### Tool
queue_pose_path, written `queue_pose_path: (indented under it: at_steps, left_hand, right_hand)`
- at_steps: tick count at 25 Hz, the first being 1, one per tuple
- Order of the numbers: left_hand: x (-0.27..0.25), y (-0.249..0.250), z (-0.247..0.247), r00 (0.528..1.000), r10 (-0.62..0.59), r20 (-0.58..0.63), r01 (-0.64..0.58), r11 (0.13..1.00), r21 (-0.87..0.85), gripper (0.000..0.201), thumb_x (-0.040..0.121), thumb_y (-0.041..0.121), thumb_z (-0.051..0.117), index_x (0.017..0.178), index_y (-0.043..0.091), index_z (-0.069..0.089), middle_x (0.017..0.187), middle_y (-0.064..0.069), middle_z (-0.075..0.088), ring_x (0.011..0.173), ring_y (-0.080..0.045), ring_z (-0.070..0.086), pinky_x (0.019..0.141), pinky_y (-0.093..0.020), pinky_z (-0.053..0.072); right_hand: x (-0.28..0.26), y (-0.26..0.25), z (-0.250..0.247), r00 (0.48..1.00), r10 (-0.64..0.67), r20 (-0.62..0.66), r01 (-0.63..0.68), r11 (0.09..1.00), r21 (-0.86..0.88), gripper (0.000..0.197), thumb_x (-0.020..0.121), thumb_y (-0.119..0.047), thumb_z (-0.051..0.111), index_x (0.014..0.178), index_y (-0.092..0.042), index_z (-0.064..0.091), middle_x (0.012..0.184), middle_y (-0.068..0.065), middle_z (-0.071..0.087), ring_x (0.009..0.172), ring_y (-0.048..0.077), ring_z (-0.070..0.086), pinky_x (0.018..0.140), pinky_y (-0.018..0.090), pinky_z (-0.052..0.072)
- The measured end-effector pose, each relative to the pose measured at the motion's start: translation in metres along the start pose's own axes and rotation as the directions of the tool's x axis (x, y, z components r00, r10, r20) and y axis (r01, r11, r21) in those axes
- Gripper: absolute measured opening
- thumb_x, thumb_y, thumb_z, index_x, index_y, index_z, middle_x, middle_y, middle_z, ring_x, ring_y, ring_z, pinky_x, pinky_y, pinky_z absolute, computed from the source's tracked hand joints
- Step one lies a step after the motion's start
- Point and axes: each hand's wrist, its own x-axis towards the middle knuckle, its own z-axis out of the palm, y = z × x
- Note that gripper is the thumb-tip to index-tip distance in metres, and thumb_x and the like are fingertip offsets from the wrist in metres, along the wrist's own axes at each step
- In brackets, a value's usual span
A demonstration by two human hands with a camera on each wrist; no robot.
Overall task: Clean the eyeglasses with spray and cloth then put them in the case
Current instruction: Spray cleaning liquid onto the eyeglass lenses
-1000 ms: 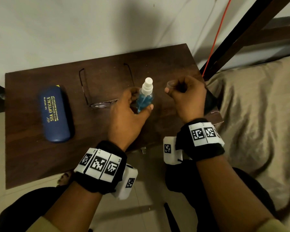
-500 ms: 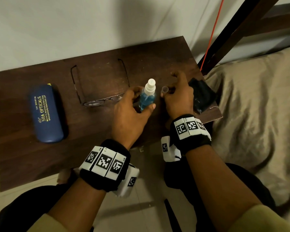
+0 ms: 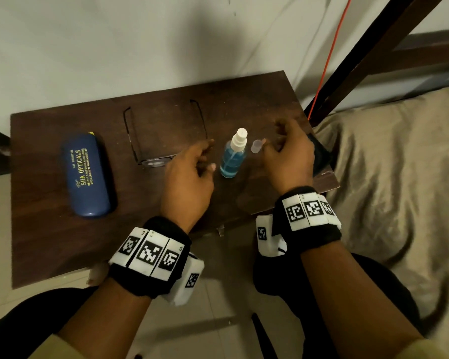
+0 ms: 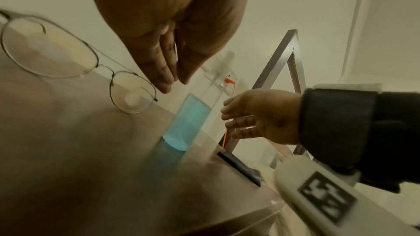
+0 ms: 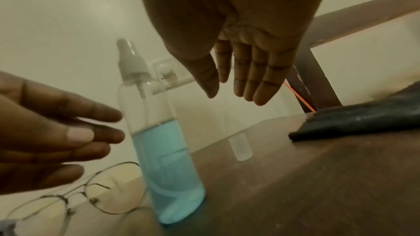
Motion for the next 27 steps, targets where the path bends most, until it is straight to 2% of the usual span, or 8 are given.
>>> queue_pose_path:
  at_steps: [3,8,12,16,18,21,25,27]
  left_hand:
    - [-0.004,-0.001,-0.030,0.990,0.104,-0.096,-0.094,0.990,0.104,0.026,0.088,0.010,0.063,0.113,0.015,0.067,0.109,-0.001,0.068,0.096,-0.007,0.062,0.082,-0.010,0.044]
    - [-0.015,-0.009,-0.070,0.980,0.143,-0.137,-0.105,0.961,0.256,0.017,0.086,0.011,0.064,0.101,0.010,0.072,0.101,-0.006,0.072,0.088,-0.020,0.067,0.081,-0.031,0.053]
    - [-0.016,-0.020,-0.081,0.983,0.132,-0.131,-0.082,0.940,0.333,0.017,0.086,0.012,0.063,0.099,0.010,0.073,0.098,-0.008,0.071,0.086,-0.026,0.066,0.079,-0.039,0.054]
    - [-0.013,-0.024,-0.084,0.982,0.138,-0.131,-0.087,0.936,0.340,0.018,0.086,0.014,0.062,0.100,0.012,0.073,0.096,-0.006,0.071,0.087,-0.024,0.066,0.080,-0.039,0.054]
    - [-0.011,-0.022,-0.082,0.983,0.140,-0.122,-0.090,0.934,0.346,0.019,0.086,0.016,0.062,0.101,0.013,0.073,0.098,-0.005,0.071,0.088,-0.022,0.066,0.081,-0.035,0.053]
    - [-0.011,-0.022,-0.080,0.987,0.119,-0.106,-0.073,0.927,0.368,0.019,0.088,0.017,0.062,0.104,0.014,0.072,0.101,-0.003,0.070,0.090,-0.018,0.065,0.080,-0.026,0.047]
    - [-0.007,-0.020,-0.076,0.987,0.119,-0.110,-0.071,0.928,0.366,0.020,0.088,0.017,0.062,0.104,0.013,0.072,0.101,-0.004,0.070,0.089,-0.019,0.065,0.079,-0.028,0.050]
    - [-0.003,-0.019,-0.073,0.985,0.131,-0.109,-0.079,0.917,0.391,0.021,0.089,0.018,0.060,0.105,0.013,0.071,0.102,-0.005,0.070,0.092,-0.021,0.065,0.080,-0.032,0.050]
  right_hand:
    - [-0.024,-0.015,-0.012,0.998,-0.060,0.000,0.060,0.998,0.028,0.042,0.087,-0.020,0.062,0.127,-0.024,0.049,0.113,0.001,0.064,0.101,0.014,0.061,0.086,0.041,0.053]
    - [-0.064,-0.036,-0.009,0.982,-0.187,0.019,0.187,0.982,0.031,0.060,0.085,-0.017,0.061,0.135,-0.033,0.032,0.123,-0.004,0.058,0.104,0.011,0.060,0.079,0.036,0.056]
    - [-0.079,-0.039,0.009,0.948,-0.320,0.000,0.319,0.947,-0.047,0.064,0.084,-0.022,0.067,0.138,-0.027,0.033,0.130,0.000,0.052,0.115,0.015,0.055,0.080,0.028,0.051]
    - [-0.081,-0.036,0.021,0.953,-0.303,-0.018,0.301,0.950,-0.078,0.066,0.083,-0.018,0.068,0.138,-0.029,0.032,0.133,0.002,0.052,0.125,0.024,0.051,0.087,0.044,0.053]
    - [-0.080,-0.033,0.021,0.961,-0.274,-0.039,0.271,0.960,-0.071,0.068,0.083,-0.018,0.069,0.139,-0.028,0.032,0.134,0.003,0.052,0.125,0.023,0.050,0.090,0.042,0.051]
    - [-0.077,-0.033,0.026,0.975,-0.218,-0.036,0.217,0.976,-0.033,0.074,0.081,-0.020,0.072,0.140,-0.030,0.028,0.134,0.002,0.052,0.120,0.018,0.053,0.088,0.029,0.044]
    - [-0.074,-0.028,0.041,0.971,-0.233,-0.049,0.236,0.971,0.049,0.083,0.079,-0.016,0.073,0.136,-0.038,0.017,0.137,0.001,0.048,0.122,0.022,0.052,0.086,0.032,0.047]
    - [-0.070,-0.026,0.048,0.966,-0.251,-0.057,0.255,0.964,0.082,0.081,0.082,-0.013,0.070,0.135,-0.040,0.016,0.137,0.002,0.048,0.123,0.029,0.051,0.086,0.040,0.052]
